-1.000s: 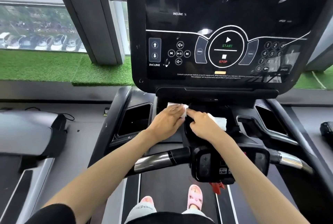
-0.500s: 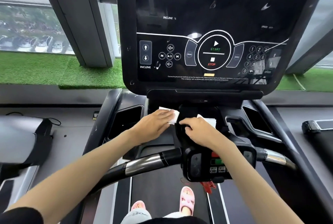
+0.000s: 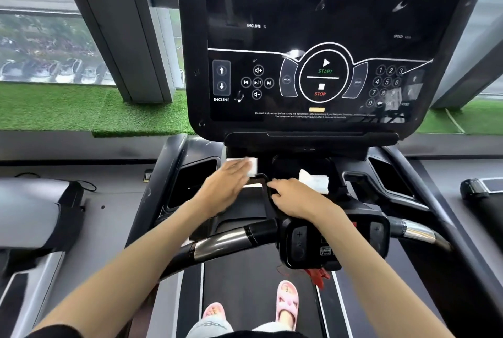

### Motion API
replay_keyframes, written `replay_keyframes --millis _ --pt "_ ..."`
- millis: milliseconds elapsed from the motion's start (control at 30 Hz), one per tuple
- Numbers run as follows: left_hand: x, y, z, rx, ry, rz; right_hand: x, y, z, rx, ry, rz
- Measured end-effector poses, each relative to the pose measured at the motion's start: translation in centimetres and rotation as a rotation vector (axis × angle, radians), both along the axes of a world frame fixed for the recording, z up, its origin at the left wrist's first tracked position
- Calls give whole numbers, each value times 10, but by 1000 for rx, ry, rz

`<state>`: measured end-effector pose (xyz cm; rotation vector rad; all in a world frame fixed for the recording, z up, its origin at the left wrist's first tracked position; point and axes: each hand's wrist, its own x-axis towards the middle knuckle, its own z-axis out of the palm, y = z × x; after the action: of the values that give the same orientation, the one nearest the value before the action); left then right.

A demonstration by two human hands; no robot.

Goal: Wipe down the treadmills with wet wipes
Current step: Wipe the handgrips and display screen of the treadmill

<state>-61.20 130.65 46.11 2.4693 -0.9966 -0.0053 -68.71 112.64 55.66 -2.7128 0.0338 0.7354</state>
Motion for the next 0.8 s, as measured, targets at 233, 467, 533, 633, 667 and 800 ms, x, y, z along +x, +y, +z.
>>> replay_keyframes --millis 233,467,533,633,667,800 --pt "-22 36 -6 4 -9 -26 -3 6 -1 -28 -14 84" --pt "-27 43 -6 -99 139 39 1 16 -4 -134 -33 83" --pt "-49 57 -9 -111 174 -11 3 25 -8 -147 -54 93" --pt "-44 54 -4 -85 196 16 6 47 -13 -90 -57 123" --pt "-34 47 -3 -69 204 62 7 54 -15 -76 -52 138" --pt "-4 24 -2 -103 341 231 11 71 -19 -60 -55 164"
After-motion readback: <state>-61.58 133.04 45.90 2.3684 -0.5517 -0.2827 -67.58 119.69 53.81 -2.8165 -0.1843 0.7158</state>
